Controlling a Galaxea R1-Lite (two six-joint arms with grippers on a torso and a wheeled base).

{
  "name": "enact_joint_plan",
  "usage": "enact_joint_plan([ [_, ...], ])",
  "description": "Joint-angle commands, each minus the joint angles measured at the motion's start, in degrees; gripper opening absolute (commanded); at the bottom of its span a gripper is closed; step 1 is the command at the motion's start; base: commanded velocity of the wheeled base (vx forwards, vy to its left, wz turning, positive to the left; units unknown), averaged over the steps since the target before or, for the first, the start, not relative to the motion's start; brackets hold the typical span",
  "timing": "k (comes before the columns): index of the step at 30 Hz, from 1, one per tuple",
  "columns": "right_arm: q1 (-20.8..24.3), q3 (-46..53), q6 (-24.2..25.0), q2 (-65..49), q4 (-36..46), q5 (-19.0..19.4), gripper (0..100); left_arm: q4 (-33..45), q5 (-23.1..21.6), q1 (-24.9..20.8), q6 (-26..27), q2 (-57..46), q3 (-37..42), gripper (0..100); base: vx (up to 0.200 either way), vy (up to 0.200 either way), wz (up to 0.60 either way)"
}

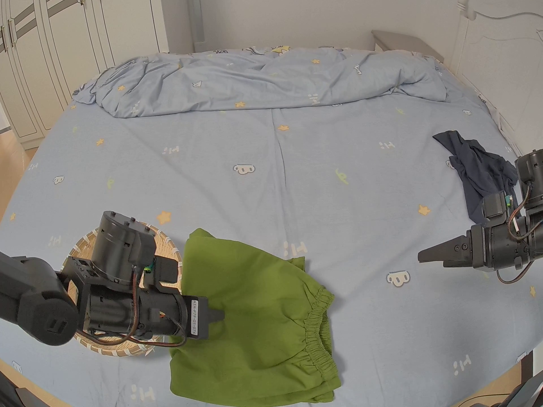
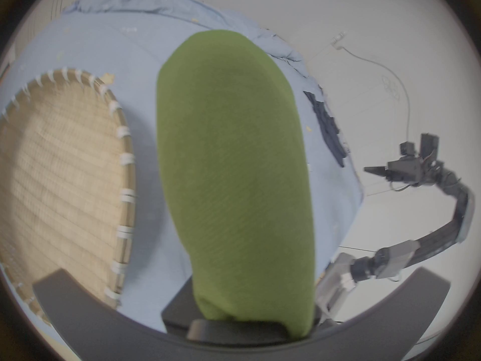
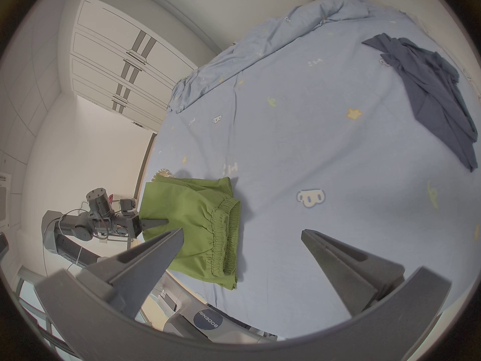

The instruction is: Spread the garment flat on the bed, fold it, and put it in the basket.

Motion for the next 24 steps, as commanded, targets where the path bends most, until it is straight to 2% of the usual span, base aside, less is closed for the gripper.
enact_joint_plan([
  [1,-0.1,-0.1,-0.1,0.2,0.0,0.0,100,0.7,6.2,-8.2,4.0,-7.0,-0.2,0,0.0,0.0,0.0],
  [3,-0.3,-0.1,0.0,0.2,0.0,0.0,100,2.2,6.2,-8.4,6.0,-8.9,-0.6,0,0.0,0.0,0.0],
  [5,-0.4,-0.1,-0.1,0.3,-0.1,0.0,100,9.4,6.5,-8.3,10.3,-12.2,-3.9,0,0.0,0.0,0.0],
  [7,-0.5,-0.1,-0.1,0.3,-0.1,0.0,100,14.3,6.5,-8.1,11.8,-13.6,-6.5,0,0.0,0.0,0.0],
  [9,-0.6,-0.1,-0.1,0.3,-0.1,0.0,100,22.8,6.6,-7.6,14.1,-15.4,-11.8,0,0.0,0.0,0.0],
  [11,-0.6,-0.1,-0.1,0.2,-0.1,0.0,100,27.3,6.7,-6.5,16.5,-16.4,-14.9,0,0.0,0.0,0.0],
  [13,-0.6,0.0,-0.1,0.1,0.0,0.0,100,32.4,6.7,-3.6,21.8,-18.2,-18.0,0,0.0,0.0,0.0],
  [15,-0.5,0.0,-0.1,0.1,0.0,0.0,100,33.8,6.7,-1.7,26.8,-19.2,-18.6,0,0.0,0.0,0.0],
  [17,-0.5,0.0,-0.1,0.1,0.0,0.0,100,33.8,6.7,-1.6,27.1,-19.3,-18.6,0,0.0,0.0,0.0],
  [18,-0.4,0.1,-0.1,0.0,0.1,0.0,100,33.8,6.7,1.2,31.1,-20.0,-19.1,0,0.0,0.0,0.0],
  [24,-0.6,1.1,-0.3,0.0,0.0,-0.3,100,33.3,6.7,4.3,33.7,-21.2,-20.6,0,0.0,0.0,0.0],
])
